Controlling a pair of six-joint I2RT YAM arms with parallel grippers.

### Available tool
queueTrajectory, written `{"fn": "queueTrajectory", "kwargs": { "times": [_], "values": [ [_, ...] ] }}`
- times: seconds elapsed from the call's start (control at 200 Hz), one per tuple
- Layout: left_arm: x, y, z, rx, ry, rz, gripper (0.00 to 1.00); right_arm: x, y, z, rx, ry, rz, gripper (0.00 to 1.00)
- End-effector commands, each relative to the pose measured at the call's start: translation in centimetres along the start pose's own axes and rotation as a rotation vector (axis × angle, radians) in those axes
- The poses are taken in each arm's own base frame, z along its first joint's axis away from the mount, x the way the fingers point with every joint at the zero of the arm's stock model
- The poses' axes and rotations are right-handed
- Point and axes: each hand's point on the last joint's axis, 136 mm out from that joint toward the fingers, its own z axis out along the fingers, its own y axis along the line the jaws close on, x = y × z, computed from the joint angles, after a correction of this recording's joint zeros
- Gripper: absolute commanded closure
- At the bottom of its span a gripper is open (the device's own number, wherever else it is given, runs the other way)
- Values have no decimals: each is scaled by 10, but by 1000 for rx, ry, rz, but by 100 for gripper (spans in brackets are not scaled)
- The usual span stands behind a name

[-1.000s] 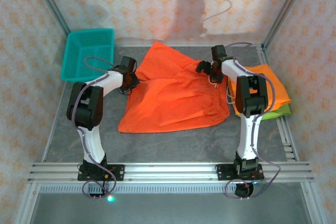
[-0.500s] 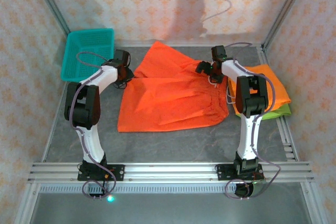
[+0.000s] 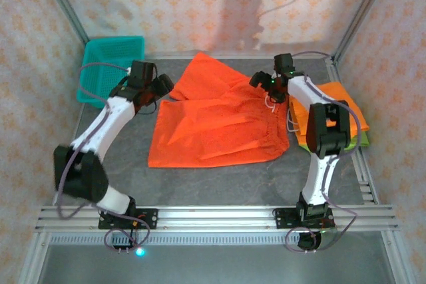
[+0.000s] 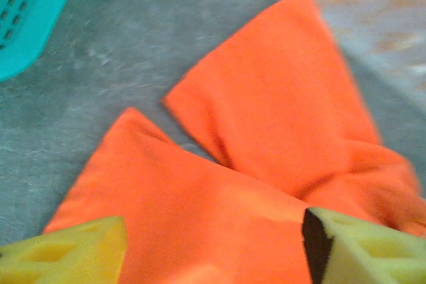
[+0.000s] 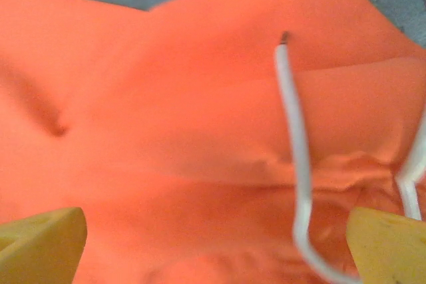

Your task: Fold and stack the shorts

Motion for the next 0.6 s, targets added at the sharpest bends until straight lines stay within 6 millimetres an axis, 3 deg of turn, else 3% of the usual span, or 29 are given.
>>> {"fn": "queueTrajectory", "kwargs": {
  "times": [0.0, 0.135, 0.3, 0.52, 0.596],
  "values": [
    [31, 12, -31, 11, 28, -2, 22, -19, 35, -65, -111, -122, -9, 1],
    [72, 49, -62, -26, 73, -31, 14, -7, 41, -113, -161, -189, -31, 1],
    [127, 110, -80, -131, 134, -132, 0, 28, 23, -156, -170, -259, -41, 1],
    [180, 163, -83, -232, 173, -317, 0, 77, -16, -179, -142, -295, -14, 0],
    [191, 174, -81, -262, 186, -340, 6, 92, -26, -179, -139, -287, 8, 0]
  ]
}}
